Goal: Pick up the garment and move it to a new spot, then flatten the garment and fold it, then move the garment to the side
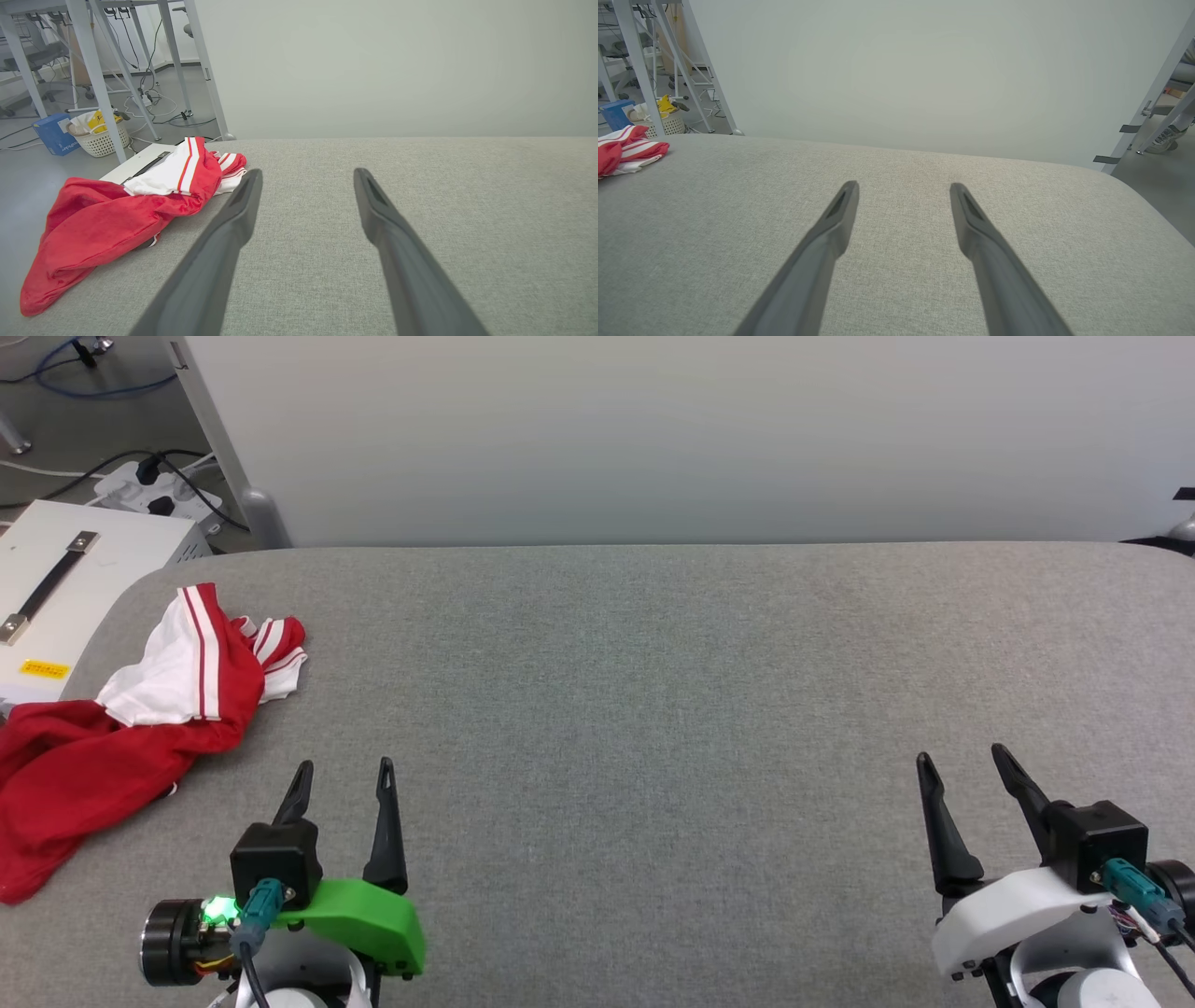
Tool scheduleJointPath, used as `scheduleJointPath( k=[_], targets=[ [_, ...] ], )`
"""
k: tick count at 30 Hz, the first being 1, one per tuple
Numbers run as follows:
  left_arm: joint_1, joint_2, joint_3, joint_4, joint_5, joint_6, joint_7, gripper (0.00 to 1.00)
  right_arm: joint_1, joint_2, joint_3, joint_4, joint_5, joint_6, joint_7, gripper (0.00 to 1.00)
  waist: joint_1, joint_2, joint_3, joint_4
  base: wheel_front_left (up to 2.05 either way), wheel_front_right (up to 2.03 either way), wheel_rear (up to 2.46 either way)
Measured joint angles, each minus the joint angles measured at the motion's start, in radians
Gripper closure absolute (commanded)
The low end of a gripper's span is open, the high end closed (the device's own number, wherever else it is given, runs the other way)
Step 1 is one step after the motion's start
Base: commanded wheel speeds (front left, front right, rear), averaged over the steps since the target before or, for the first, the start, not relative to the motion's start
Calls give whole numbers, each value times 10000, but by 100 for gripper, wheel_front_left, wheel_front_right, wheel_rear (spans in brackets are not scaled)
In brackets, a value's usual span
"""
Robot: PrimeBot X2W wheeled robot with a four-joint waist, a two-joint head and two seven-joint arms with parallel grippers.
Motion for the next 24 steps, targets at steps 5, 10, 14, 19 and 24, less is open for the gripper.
scheduleJointPath(
  k=[5, 10, 14, 19, 24],
  targets=[
    [0, 0, -4, -17, -73, 4, -98, 0, 9, 0, -38, -77, 136, 0, -121, 0, 0, 0, 0, 1, 0, 0, 0],
    [1, 0, -17, -23, -88, 52, -194, 0, 17, 0, -54, -142, 280, 0, -228, 0, 0, 0, -10, 2, 0, 0, 0],
    [1, 0, -42, -27, -92, 75, -284, 0, 24, 0, -69, -173, 359, 0, -309, 0, 0, 0, -12, 6, 0, 0, 0],
    [3, -2, -69, -33, -123, 75, -378, 0, 43, 0, -77, -244, 449, 0, -418, 0, 0, 0, -1, 12, 0, 0, 0],
    [4, -2, -98, -33, -165, 77, -495, 0, 79, 0, -79, -267, 531, 0, -514, 0, 0, 0, 9, 14, 0, 0, 0]
  ],
)
